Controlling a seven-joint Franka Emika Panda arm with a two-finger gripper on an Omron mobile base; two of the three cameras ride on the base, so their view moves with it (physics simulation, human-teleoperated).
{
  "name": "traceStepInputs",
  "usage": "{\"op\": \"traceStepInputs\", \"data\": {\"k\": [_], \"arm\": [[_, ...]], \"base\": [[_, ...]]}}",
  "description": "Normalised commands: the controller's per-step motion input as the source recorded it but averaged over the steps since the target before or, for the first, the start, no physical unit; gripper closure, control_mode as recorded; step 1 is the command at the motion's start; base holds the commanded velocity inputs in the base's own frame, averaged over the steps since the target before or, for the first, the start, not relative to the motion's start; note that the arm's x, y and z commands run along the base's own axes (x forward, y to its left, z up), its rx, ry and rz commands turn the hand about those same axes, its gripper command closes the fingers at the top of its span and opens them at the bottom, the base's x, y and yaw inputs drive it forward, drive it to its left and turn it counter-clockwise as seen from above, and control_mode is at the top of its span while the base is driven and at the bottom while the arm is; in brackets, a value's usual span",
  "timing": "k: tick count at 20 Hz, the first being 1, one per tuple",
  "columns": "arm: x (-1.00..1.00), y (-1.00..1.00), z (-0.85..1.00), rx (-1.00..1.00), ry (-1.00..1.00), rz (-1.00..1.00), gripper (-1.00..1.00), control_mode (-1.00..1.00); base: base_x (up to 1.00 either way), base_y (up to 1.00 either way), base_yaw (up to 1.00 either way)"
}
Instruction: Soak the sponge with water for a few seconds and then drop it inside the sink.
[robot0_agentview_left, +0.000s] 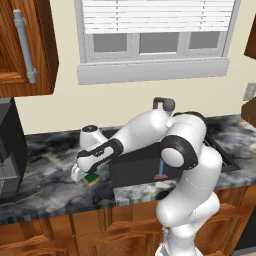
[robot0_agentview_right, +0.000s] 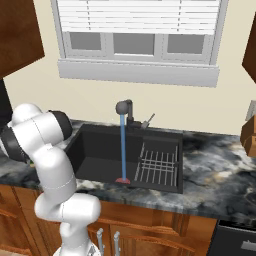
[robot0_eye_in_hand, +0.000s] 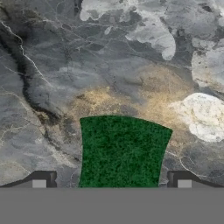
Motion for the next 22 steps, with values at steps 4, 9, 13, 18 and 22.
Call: {"op": "traceStepInputs", "data": {"k": [4, 9, 13, 18, 22], "arm": [[0.00, 0.00, -0.01, 0.00, 0.00, 0.00, -1.00, -1.00], [0.02, 0.00, -0.08, 0.00, 0.00, 0.00, -1.00, -1.00], [0.10, 0.00, -0.14, 0.00, 0.00, 0.00, -1.00, -1.00], [0.13, 0.00, -0.16, 0.00, 0.00, -0.01, -1.00, -1.00], [0.12, 0.00, -0.15, 0.00, 0.00, -0.01, -1.00, -1.00]], "base": [[0.00, 0.00, 0.00], [0.00, 0.00, 0.00], [0.00, 0.00, 0.00], [0.00, 0.00, 0.00], [0.00, 0.00, 0.00]]}}
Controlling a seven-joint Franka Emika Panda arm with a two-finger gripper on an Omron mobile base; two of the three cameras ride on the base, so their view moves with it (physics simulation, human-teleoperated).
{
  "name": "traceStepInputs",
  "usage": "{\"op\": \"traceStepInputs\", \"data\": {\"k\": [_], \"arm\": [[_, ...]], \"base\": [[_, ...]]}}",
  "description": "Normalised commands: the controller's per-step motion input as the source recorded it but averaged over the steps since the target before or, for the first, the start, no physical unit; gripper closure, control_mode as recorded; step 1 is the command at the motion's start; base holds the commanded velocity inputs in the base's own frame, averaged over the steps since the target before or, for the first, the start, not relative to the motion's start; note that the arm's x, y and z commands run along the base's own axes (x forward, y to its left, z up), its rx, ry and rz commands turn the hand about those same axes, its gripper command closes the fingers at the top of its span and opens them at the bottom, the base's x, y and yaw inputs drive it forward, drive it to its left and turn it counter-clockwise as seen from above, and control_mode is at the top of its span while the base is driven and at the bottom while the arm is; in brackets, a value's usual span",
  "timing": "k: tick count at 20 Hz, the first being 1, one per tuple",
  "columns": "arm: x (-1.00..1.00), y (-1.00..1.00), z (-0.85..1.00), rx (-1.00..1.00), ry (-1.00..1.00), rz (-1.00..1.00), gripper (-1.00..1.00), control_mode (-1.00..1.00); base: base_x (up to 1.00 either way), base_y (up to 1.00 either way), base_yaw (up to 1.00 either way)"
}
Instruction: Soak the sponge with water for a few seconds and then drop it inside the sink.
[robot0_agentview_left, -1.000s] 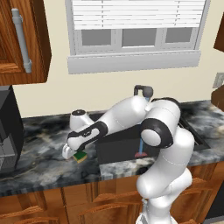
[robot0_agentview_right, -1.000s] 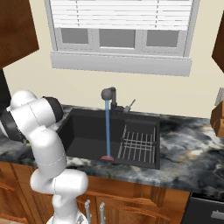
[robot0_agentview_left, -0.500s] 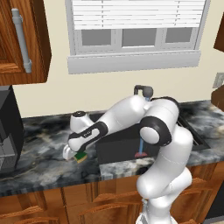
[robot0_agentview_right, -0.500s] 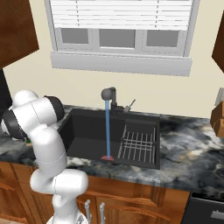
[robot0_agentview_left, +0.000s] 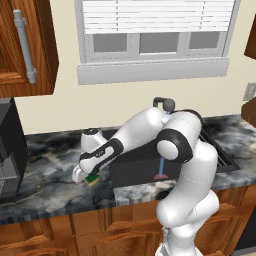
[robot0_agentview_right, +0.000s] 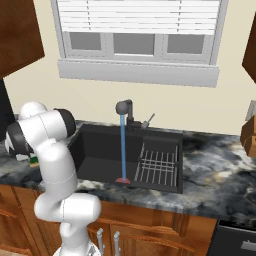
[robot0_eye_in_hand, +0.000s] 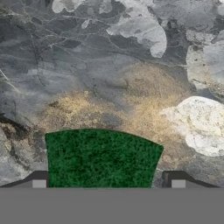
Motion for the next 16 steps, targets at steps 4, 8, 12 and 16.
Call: {"op": "traceStepInputs", "data": {"k": [4, 8, 12, 16], "arm": [[0.00, 0.00, -0.05, 0.00, 0.00, 0.00, -1.00, -1.00], [0.00, 0.00, 0.00, 0.00, 0.00, 0.00, -1.00, -1.00], [0.00, 0.00, 0.00, 0.00, 0.00, 0.00, -1.00, -1.00], [0.00, 0.00, 0.00, 0.00, 0.00, 0.00, -1.00, -1.00]], "base": [[0.00, 0.00, 0.00], [0.00, 0.00, 0.00], [0.00, 0.00, 0.00], [0.00, 0.00, 0.00]]}}
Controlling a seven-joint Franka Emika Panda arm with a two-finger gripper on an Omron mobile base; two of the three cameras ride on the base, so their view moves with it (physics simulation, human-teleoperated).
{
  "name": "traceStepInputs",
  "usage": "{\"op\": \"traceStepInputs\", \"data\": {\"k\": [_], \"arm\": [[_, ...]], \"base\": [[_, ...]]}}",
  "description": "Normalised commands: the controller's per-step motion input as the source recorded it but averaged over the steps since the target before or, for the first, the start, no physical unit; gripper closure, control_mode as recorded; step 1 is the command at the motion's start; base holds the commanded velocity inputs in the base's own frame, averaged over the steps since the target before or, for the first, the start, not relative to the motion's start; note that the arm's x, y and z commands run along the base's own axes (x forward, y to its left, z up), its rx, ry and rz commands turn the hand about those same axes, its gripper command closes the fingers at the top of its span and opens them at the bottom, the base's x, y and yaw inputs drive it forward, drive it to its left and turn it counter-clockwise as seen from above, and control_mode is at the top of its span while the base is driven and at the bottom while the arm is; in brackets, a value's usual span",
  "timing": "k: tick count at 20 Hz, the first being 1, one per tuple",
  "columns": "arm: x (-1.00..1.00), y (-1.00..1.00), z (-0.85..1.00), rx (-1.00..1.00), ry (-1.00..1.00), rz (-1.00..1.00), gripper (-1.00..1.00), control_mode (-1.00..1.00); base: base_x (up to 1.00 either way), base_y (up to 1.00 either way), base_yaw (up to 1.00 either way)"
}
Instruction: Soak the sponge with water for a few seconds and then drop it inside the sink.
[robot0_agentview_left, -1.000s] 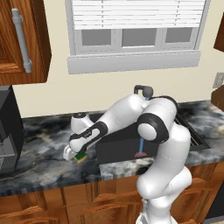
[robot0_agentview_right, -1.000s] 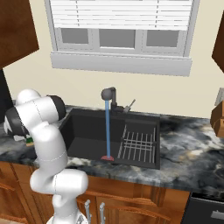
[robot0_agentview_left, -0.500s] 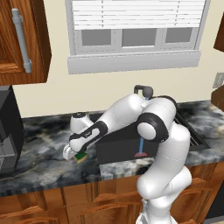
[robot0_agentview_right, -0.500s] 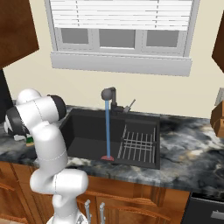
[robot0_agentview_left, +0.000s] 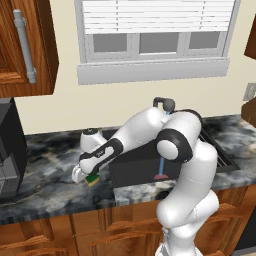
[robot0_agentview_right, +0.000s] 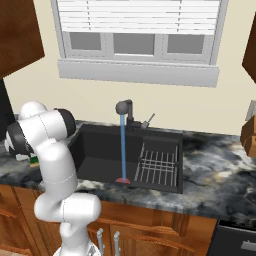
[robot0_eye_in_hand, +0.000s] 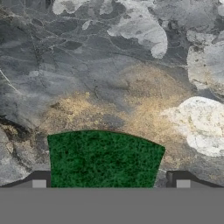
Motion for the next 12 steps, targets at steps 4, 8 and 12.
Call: {"op": "traceStepInputs", "data": {"k": [4, 8, 12], "arm": [[0.00, 0.00, 0.00, 0.00, 0.00, 0.00, 1.00, -1.00], [0.00, 0.00, 0.00, 0.00, 0.00, 0.00, 1.00, -1.00], [0.00, 0.00, 0.00, 0.00, 0.00, 0.00, 1.00, -1.00]], "base": [[0.00, 0.00, 0.00], [0.00, 0.00, 0.00], [0.00, 0.00, 0.00]]}}
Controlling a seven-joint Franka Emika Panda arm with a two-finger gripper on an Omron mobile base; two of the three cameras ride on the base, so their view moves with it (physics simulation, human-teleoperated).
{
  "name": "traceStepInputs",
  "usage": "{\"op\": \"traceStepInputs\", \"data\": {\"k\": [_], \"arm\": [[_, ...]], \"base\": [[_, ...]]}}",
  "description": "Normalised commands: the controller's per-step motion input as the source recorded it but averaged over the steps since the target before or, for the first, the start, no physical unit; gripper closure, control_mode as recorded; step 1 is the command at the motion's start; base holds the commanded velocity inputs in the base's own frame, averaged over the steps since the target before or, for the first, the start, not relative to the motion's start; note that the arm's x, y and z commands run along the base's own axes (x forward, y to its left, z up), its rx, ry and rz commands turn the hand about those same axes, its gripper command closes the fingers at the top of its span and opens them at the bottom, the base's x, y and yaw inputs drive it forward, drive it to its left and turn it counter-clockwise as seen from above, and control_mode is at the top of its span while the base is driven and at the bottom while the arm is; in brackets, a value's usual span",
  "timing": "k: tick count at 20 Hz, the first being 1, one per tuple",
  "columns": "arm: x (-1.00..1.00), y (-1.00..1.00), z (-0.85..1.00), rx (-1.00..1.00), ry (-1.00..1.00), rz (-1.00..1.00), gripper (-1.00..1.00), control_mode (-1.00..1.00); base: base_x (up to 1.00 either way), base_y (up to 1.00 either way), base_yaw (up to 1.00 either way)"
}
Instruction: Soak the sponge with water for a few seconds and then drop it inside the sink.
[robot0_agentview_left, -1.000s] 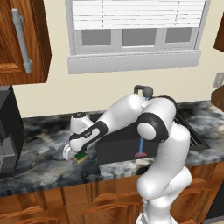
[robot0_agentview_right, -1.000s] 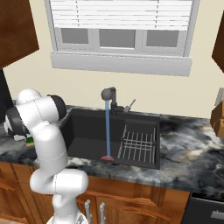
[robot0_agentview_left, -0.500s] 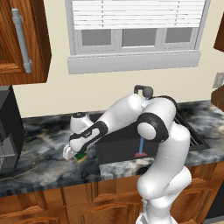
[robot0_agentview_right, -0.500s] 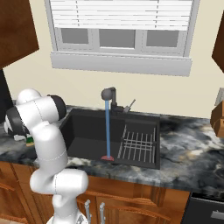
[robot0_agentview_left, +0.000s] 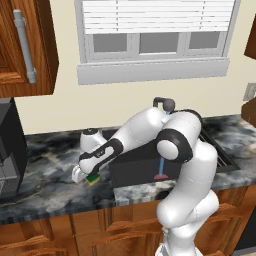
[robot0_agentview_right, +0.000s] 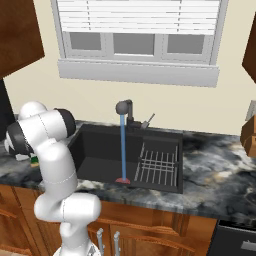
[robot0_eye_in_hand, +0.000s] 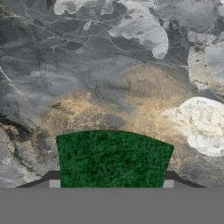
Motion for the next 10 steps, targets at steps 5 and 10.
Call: {"op": "traceStepInputs", "data": {"k": [5, 10], "arm": [[0.00, 0.00, 0.01, 0.00, 0.00, 0.00, 1.00, -1.00], [-0.19, 0.00, 0.30, 0.00, 0.00, 0.00, 1.00, -1.00]], "base": [[0.00, 0.00, 0.00], [0.00, 0.00, 0.00]]}}
